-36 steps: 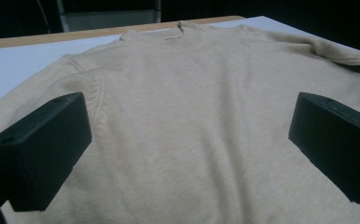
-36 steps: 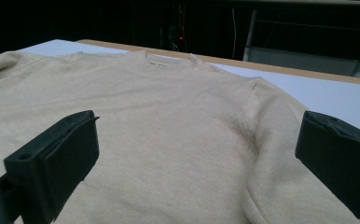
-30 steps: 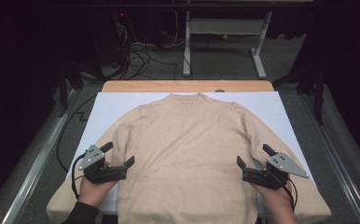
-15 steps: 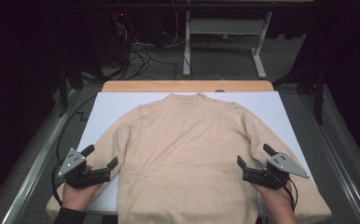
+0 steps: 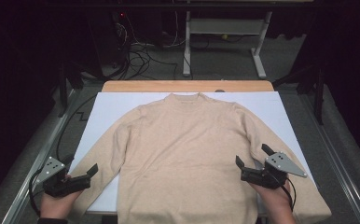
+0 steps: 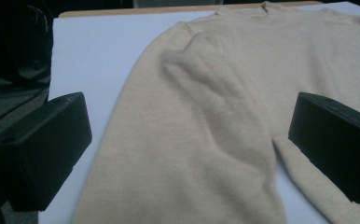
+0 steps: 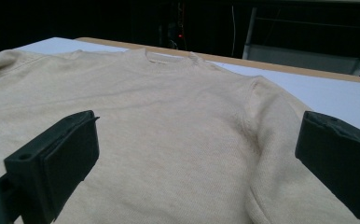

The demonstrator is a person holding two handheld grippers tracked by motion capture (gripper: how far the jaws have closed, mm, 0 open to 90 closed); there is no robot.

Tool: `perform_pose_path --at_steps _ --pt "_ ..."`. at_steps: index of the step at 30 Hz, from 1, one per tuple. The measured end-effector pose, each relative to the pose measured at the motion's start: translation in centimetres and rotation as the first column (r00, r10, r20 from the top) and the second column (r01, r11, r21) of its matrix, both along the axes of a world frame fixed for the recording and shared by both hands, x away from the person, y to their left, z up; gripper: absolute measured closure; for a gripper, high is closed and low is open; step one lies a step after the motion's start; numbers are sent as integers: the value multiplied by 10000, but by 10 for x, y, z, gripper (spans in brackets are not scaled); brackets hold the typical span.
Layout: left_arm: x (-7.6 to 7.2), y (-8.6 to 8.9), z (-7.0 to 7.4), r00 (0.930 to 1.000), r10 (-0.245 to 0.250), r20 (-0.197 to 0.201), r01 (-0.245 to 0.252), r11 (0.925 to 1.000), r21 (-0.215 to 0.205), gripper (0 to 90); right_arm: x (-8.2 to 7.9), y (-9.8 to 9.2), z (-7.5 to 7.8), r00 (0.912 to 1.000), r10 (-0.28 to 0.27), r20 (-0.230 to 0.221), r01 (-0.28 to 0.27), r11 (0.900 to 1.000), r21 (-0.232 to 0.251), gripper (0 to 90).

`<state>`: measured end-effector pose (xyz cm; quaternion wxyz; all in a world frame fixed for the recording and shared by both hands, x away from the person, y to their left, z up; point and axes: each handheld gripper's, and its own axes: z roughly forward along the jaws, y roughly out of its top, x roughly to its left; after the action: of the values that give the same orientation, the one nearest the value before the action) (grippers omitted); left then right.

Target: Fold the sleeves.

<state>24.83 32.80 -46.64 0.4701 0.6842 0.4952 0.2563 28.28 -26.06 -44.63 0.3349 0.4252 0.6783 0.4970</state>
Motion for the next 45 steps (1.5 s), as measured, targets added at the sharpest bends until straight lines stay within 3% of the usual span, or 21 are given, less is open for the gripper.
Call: perform_pose_path --at_steps 1,2,4,5,6,7,8,10,17,18,21,22,24,26,29,35,36,38,39,40,45 --pt "0 0 0 10000 0 0 0 10000 0 0 0 0 0 10000 0 0 0 10000 0 0" --pt "1 0 -3 9998 39 -199 -32 9994 347 0 -1 1 0 10000 10 23 -10 10000 2 0" --pt "3 -1 -5 9990 91 -444 -64 9981 608 0 -1 1 1 10000 -12 41 12 10000 6 0" --pt "3 -1 -5 9990 91 -444 -64 9981 608 0 -1 1 1 10000 -12 41 12 10000 6 0" --pt "5 1 -7 9972 145 -736 -104 9984 563 0 -1 1 0 10000 7 11 -7 10000 4 0" --pt "5 1 -7 9972 145 -736 -104 9984 563 0 -1 2 0 10000 13 4 -13 10000 12 0" --pt "7 3 -9 9940 310 -1048 -251 9980 574 0 -1 2 0 10000 17 8 -17 10000 -10 0" --pt "7 6 -10 9912 403 -1262 -338 9980 534 32 -1 2 0 10000 9 21 -9 10000 -15 0" --pt "10 9 -11 9846 732 -1585 -599 9944 870 84 -3 1 2 10000 -13 92 14 10000 -21 0" --pt "12 11 -12 9815 842 -1717 -690 9933 930 134 -2 0 2 10000 -17 64 18 10000 -21 0" --pt "14 12 -14 9755 1037 -1942 -821 9898 1162 145 -1 0 1 10000 -49 3 49 10000 12 0" --pt "16 12 -16 9691 1186 -2165 -895 9862 1394 148 -1 1 1 10000 -40 5 40 10000 -25 0" --pt "18 14 -16 9650 1178 -2345 -857 9860 1427 167 -1 1 1 10000 -34 49 34 10000 -22 0" --pt "18 15 -14 9655 1070 -2375 -788 9890 1254 167 -1 2 1 10000 -13 28 13 10000 -31 0" --pt "18 15 -14 9647 1163 -2364 -863 9873 1337 168 -2 3 1 10000 41 9 -41 10000 -76 0" --pt "22 21 -19 9535 1063 -2819 -790 9912 1066 216 -3 4 3 10000 44 57 -44 10000 -45 0" --pt "25 23 -19 9488 986 -3002 -749 9932 896 216 -2 4 2 10000 38 20 -38 10000 -14 0" --pt "26 24 -20 9451 874 -3150 -665 9949 765 276 -2 4 2 10000 26 4 -26 10000 -14 0" --pt "26 24 -20 9451 874 -3150 -665 9949 765 276 -2 4 2 10000 30 8 -30 10000 -8 0" --pt "28 24 -21 9392 794 -3341 -561 9953 789 278 -2 3 2 10000 44 10 -44 10000 -1 0" --pt "29 20 -21 9372 853 -3383 -488 9922 1151 362 -2 2 1 10000 -18 0 18 10000 77 0"
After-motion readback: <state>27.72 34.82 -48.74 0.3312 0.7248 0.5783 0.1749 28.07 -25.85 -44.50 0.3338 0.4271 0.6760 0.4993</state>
